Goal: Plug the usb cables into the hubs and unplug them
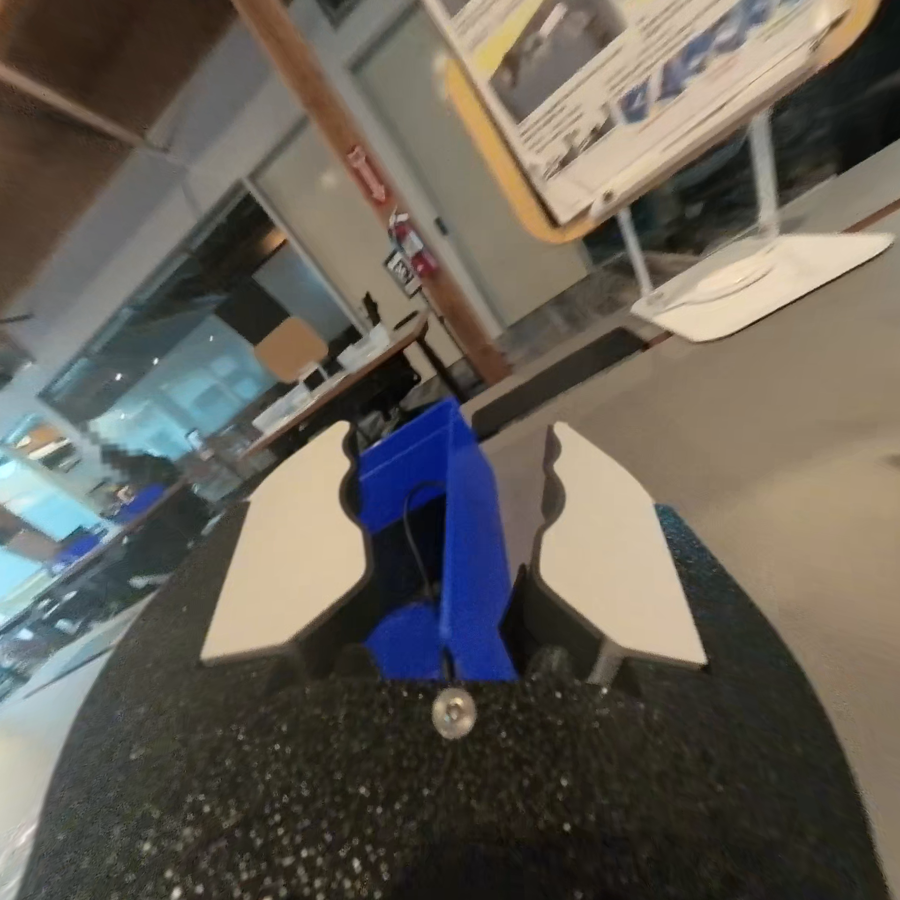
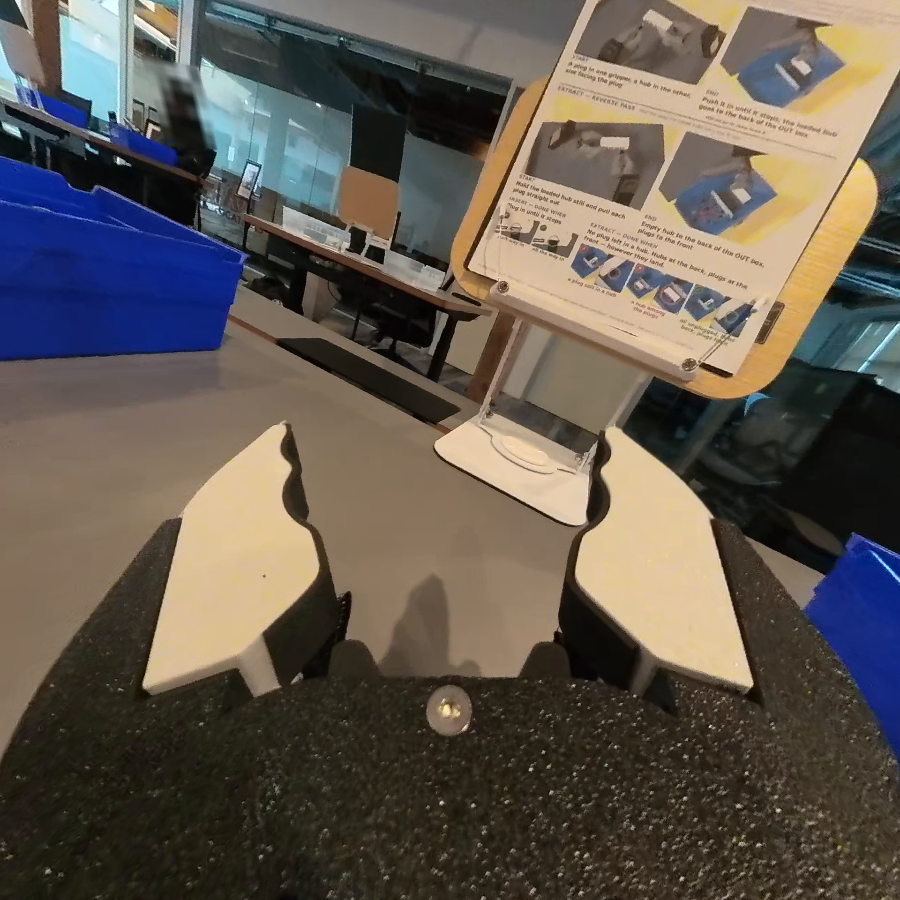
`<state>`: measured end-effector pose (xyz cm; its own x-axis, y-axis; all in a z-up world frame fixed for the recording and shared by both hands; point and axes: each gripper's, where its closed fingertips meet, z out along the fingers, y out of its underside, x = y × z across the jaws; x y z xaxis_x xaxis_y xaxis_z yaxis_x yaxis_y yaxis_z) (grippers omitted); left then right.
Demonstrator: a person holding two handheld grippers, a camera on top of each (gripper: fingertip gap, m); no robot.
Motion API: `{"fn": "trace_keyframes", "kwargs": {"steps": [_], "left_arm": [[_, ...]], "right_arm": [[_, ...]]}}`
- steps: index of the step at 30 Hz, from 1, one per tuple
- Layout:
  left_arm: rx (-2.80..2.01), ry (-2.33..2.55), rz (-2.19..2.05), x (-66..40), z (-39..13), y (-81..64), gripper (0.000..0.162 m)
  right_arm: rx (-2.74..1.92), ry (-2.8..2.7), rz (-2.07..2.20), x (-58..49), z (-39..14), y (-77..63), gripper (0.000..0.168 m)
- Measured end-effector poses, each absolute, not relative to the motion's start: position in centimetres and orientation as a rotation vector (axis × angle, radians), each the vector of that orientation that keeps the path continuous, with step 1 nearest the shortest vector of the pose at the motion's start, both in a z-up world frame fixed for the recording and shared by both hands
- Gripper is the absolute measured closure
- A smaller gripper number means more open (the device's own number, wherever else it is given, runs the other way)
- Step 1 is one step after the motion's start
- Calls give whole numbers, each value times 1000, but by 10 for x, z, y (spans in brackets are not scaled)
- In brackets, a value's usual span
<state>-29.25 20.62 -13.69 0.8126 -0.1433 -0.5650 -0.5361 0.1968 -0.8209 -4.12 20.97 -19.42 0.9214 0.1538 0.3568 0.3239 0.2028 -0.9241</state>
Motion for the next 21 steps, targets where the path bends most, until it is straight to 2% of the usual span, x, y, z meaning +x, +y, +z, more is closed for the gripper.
{"fn": "trace_keyframes", "kwargs": {"steps": [2,4,6,12,15,19,21], "left_arm": [[-1486,615,307,-309,-150,216,82],[-1668,649,251,-318,-173,225,67],[-1842,671,201,-326,-196,231,64],[-2092,666,167,-340,-227,242,89],[-2164,771,243,-343,-243,242,113],[-2186,837,303,-339,-258,243,124],[-2177,841,312,-339,-259,244,124]], "right_arm": [[-1370,-400,-113,-39,-194,210,56],[-1370,-382,-98,-37,-193,210,57],[-1368,-361,-90,-34,-192,210,58],[-1370,-355,-87,-33,-192,211,59],[-1370,-366,-94,-35,-193,211,59],[-1368,-357,-89,-34,-192,211,61],[-1368,-348,-87,-32,-192,211,61]]}}
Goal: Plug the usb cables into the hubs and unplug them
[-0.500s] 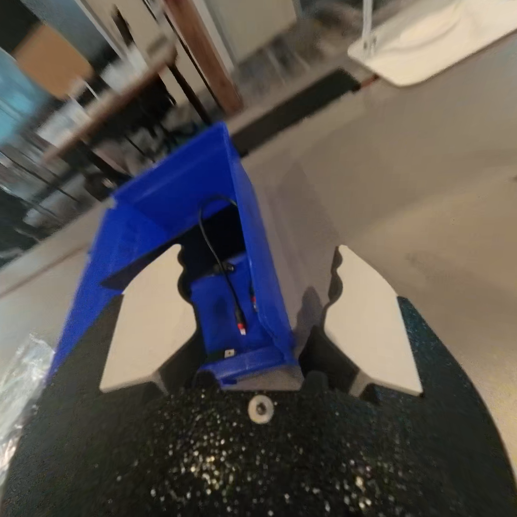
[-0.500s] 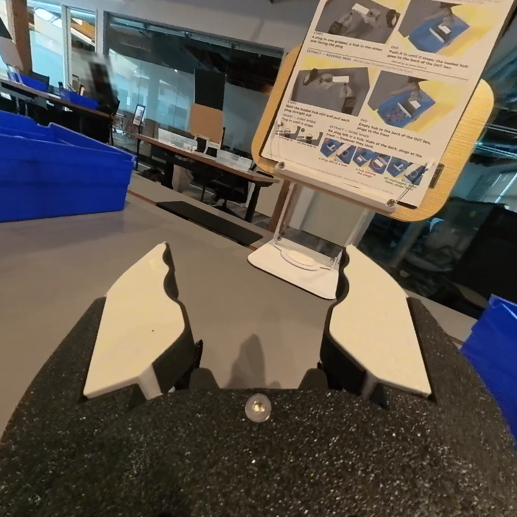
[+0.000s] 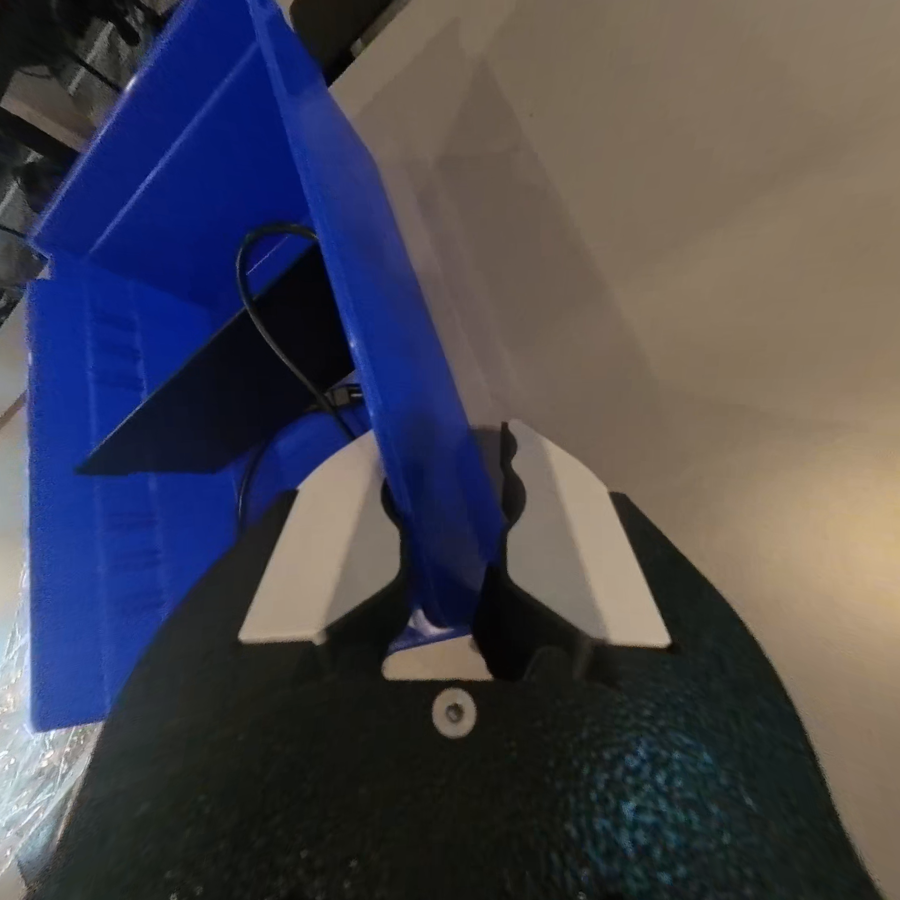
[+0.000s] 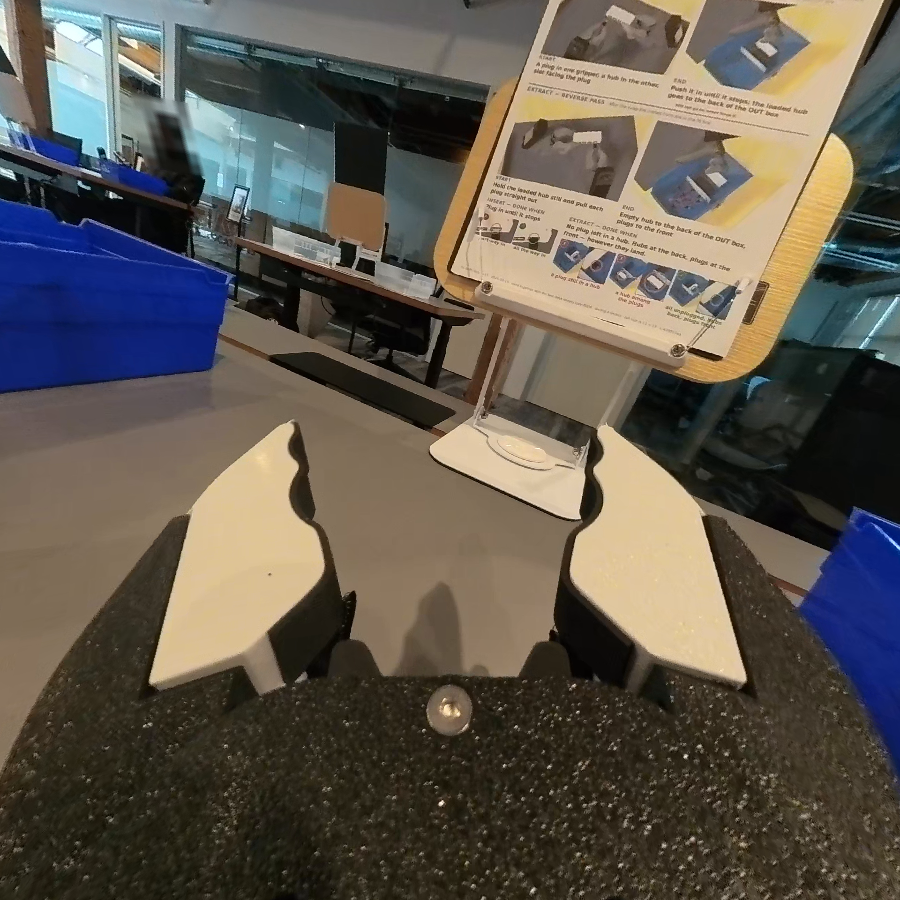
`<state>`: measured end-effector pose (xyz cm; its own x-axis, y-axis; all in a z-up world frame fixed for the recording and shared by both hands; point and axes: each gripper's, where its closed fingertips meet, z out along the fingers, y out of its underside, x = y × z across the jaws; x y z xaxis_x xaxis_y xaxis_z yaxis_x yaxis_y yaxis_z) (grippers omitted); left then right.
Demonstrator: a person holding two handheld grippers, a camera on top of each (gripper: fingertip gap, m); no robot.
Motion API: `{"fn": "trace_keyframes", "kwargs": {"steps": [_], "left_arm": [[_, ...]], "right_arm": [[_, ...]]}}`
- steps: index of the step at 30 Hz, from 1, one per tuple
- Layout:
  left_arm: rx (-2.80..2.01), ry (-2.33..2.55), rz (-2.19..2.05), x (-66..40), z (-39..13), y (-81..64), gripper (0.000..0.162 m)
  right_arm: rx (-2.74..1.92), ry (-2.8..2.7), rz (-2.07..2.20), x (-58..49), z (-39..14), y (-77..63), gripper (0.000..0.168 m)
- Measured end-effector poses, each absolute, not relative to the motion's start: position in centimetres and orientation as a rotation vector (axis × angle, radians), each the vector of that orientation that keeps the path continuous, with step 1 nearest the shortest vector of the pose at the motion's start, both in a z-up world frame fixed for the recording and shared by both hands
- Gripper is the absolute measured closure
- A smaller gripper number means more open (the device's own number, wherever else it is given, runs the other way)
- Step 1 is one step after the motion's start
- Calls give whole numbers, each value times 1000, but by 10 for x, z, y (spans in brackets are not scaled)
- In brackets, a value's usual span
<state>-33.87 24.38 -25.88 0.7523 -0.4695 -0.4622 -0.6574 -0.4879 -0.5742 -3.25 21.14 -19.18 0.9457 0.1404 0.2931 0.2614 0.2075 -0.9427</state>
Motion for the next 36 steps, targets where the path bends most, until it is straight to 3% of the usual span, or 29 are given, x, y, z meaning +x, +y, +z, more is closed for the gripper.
{"fn": "trace_keyframes", "kwargs": {"steps": [8,23,36], "left_arm": [[-2206,665,237,-348,-256,250,150],[-2211,633,182,-348,-256,248,156],[-1961,957,-88,-291,-236,189,157]], "right_arm": [[-1371,-339,-90,-31,-192,213,62],[-1376,-318,-79,-28,-191,214,66],[-1335,-187,-55,-1,-173,207,71]]}}
